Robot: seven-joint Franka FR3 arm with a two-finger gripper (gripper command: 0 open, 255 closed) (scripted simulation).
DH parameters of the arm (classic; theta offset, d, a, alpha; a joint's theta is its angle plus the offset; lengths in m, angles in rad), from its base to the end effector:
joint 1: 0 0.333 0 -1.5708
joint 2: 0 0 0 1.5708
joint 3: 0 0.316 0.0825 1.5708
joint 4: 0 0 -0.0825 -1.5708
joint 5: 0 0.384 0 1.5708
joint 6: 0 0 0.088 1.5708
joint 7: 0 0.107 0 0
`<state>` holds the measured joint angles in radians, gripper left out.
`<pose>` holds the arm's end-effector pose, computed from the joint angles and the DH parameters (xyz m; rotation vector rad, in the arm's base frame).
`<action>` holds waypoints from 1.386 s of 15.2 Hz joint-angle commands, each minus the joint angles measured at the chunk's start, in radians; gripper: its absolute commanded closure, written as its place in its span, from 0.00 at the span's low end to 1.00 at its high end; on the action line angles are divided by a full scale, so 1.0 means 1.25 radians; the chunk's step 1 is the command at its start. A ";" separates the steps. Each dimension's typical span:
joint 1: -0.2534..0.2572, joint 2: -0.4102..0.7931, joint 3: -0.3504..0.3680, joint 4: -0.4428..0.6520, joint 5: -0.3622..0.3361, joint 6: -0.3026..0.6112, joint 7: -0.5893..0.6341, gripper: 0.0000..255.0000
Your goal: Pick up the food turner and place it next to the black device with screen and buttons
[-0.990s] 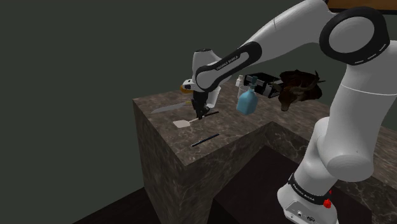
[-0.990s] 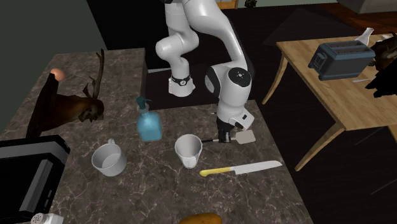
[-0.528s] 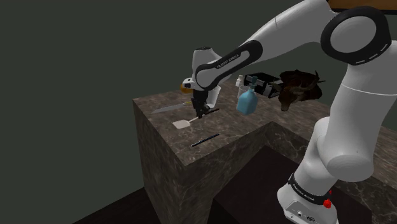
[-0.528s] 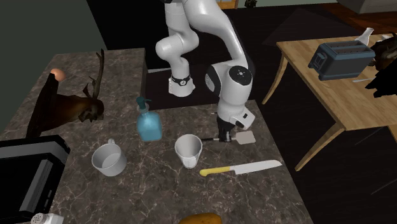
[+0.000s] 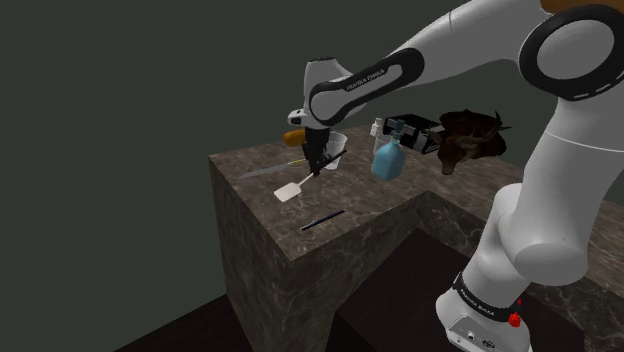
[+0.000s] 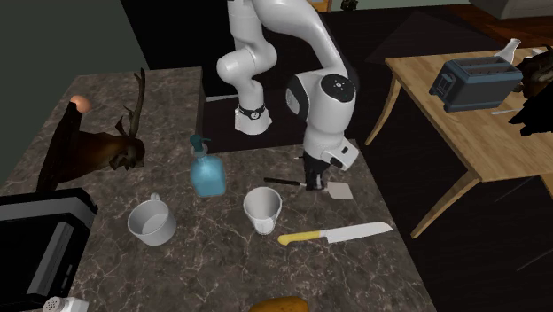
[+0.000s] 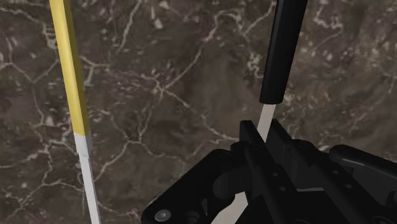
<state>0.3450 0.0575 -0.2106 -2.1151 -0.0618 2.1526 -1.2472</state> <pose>0.5449 0.0720 0.3864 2.3523 2.0143 -0.0767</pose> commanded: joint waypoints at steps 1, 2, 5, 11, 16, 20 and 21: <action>0.001 -0.010 0.001 0.010 -0.002 -0.020 0.001 1.00; 0.001 -0.014 0.001 0.016 -0.002 -0.031 0.002 1.00; 0.002 -0.027 0.001 0.034 -0.004 -0.062 0.002 1.00; 0.003 -0.049 0.002 0.076 -0.007 -0.124 0.001 1.00; 0.004 -0.062 0.003 0.115 -0.008 -0.176 0.000 1.00; 0.004 -0.070 0.004 0.149 -0.009 -0.218 -0.001 1.00; 0.004 -0.071 0.004 0.159 -0.009 -0.229 -0.002 1.00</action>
<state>0.3508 -0.0331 -0.2057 -1.9327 -0.0738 1.8807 -1.2477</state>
